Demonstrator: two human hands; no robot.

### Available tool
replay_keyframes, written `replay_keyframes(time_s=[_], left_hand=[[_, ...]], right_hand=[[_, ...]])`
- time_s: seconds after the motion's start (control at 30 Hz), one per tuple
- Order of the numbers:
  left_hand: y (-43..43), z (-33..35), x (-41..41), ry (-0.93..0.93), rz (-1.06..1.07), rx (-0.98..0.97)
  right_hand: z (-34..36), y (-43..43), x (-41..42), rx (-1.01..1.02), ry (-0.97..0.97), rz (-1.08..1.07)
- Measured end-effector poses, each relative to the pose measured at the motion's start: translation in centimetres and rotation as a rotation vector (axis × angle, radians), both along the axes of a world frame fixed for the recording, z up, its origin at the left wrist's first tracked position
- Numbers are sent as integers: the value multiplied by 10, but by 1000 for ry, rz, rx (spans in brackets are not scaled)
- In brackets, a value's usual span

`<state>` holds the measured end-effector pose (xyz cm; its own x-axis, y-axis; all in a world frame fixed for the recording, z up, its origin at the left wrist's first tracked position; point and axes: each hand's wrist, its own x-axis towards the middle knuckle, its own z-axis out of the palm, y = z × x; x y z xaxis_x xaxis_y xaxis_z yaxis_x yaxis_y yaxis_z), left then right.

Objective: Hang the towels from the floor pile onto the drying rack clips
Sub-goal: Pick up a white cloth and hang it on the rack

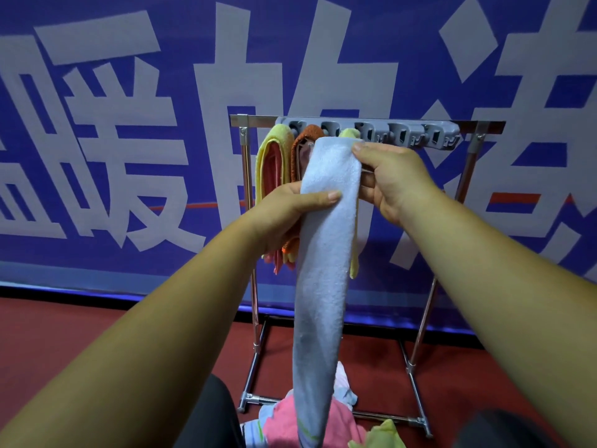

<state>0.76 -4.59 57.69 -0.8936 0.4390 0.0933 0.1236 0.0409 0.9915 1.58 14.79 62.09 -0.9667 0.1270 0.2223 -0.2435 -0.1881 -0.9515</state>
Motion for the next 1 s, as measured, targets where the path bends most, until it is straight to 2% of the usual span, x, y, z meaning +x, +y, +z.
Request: replay_keyframes(time_s=[0.1,0.27,0.37,0.47,0.57,0.7,0.83,0.93,1.0], left_hand=[[5,15,7,14,-30,87],[12,38,5,-25,53,209],[10,45,-2,-60,105,251],[7,45,-11,-106,210,260],[4,38,-23,-154,303,185],[5,31,-30,-211,326,114],[5,22,-26,-209,211,20],[0,3,-25,-188,-30,-233],[-3,-16,-28,-241,-8,-268]], right_hand=[[-5,2,1,-69,-23,-13],[-33,-3,13,-64,-294,240],[-56,-6,21,-140,-305,344],[-67,-4,29,-112,-278,417],[-71,-3,34,-24,-238,423],[-72,2,32,100,-262,434],[-69,1,34,-2,-236,468],[-71,0,29,-88,-231,404],[-74,-1,25,-161,-260,355]])
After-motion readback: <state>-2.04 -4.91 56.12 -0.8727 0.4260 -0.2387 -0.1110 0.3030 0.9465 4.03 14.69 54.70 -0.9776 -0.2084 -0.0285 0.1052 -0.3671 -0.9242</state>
